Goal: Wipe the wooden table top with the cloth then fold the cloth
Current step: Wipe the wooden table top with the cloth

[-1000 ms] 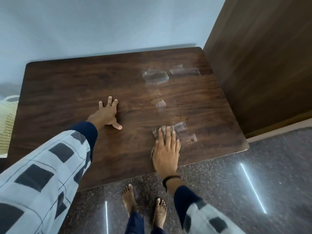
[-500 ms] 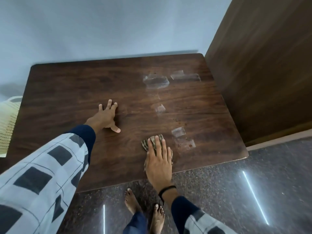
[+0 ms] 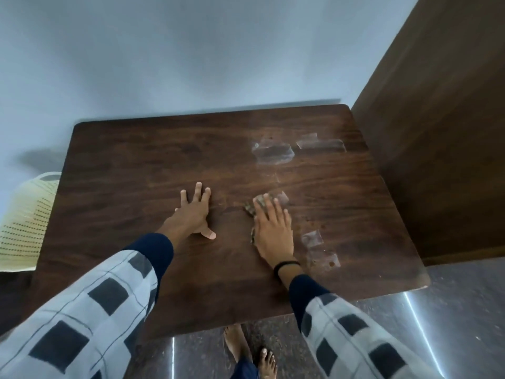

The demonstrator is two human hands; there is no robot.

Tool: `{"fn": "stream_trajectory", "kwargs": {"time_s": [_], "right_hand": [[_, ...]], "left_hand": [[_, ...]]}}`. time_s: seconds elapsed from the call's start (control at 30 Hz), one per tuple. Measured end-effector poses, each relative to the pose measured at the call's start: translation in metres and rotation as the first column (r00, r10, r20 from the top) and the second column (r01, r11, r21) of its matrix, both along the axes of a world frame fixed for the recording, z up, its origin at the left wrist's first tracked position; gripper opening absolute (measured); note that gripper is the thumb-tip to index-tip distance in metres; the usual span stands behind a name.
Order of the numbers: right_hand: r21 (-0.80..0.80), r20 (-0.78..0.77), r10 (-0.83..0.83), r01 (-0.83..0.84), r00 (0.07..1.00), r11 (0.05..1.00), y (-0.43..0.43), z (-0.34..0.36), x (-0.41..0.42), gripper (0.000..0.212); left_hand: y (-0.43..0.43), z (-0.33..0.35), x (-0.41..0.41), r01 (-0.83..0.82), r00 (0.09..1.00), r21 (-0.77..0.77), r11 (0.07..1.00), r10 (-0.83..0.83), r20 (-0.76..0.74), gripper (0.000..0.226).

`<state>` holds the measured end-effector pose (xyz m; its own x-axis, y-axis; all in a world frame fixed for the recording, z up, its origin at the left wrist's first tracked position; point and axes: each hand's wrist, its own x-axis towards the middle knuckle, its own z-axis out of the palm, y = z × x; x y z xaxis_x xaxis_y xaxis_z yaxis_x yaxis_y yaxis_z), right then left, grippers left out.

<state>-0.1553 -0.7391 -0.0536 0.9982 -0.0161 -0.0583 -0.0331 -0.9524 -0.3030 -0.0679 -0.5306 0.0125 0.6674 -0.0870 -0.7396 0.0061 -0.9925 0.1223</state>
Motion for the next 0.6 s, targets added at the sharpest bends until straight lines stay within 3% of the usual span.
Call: {"fn": "stream_trajectory", "kwargs": {"time_s": [0.13,0.2,0.27,0.37,0.53,0.6], "right_hand": [[0.019,-0.027,-0.314,0.314,0.949,0.949,-0.020,0.001,0.007,0.052],[0.020,-0.006,-0.291,0.291,0.957,0.957,0.000,0.001,-0.008,0.053],[0.030,-0.001,-0.149,0.149,0.989,0.988,0.016,-0.001,-0.005,0.053],[0.015,0.013,-0.010,0.010,1.000,1.000,0.010,0.007,0.047,0.053],[0.015,-0.025,-0.339,0.339,0.940,0.941,-0.012,0.008,0.071,0.053],[0.015,-0.015,-0.296,0.296,0.955,0.955,0.009,0.004,0.048,0.055]], "left_hand": [[-0.005,0.000,-0.001,0.002,0.999,0.010,1.000,-0.002,-0.037,0.139],[-0.009,0.001,0.002,0.001,0.999,0.021,1.000,0.000,-0.052,0.138],[-0.011,0.002,0.006,-0.012,0.996,0.051,0.999,0.016,-0.083,0.138],[-0.011,-0.002,0.011,-0.009,0.995,0.082,0.997,0.017,-0.101,0.140],[-0.011,-0.011,0.011,-0.007,0.995,0.085,0.996,0.016,-0.100,0.143],[-0.011,-0.012,0.012,-0.012,0.995,0.086,0.996,0.020,-0.098,0.144]]}}
